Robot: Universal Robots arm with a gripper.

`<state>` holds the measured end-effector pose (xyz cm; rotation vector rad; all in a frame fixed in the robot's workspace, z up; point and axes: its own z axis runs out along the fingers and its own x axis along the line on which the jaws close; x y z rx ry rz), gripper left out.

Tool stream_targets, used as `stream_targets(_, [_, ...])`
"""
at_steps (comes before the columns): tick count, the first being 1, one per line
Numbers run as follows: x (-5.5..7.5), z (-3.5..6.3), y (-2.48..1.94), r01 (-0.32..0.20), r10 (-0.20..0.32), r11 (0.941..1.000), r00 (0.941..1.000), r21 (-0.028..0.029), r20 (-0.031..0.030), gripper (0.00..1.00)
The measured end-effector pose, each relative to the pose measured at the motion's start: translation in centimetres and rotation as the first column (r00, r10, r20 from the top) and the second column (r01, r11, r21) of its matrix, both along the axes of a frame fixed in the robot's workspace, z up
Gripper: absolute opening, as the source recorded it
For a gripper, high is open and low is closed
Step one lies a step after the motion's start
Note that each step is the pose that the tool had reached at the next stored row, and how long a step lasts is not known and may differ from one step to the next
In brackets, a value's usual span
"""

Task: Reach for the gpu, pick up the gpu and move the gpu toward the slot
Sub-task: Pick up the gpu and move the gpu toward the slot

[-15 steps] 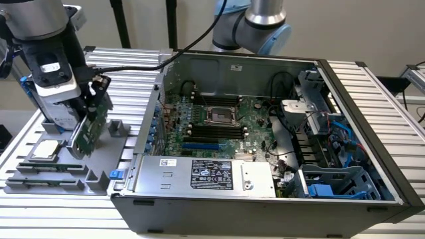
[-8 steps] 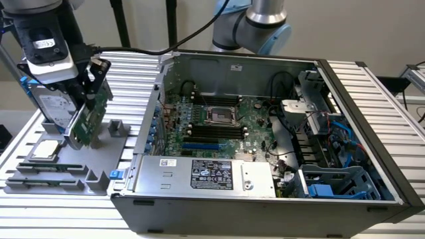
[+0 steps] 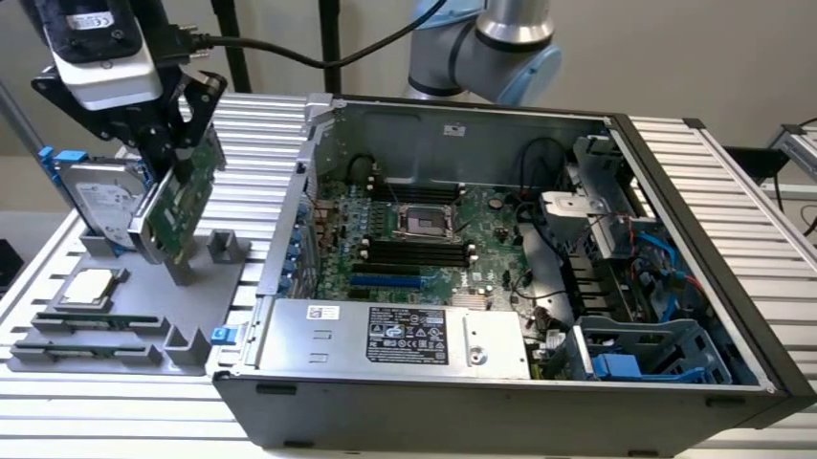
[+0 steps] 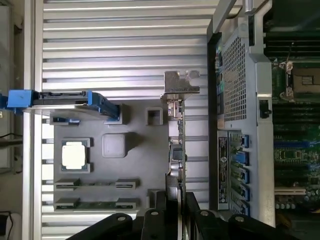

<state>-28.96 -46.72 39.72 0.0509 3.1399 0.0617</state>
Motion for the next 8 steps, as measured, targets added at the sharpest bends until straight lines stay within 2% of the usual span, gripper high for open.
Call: stream_targets(8, [3.6, 3.62, -0.11, -0.001, 0.001, 1.0000, 1.0000, 0.0060, -0.0058, 0.26])
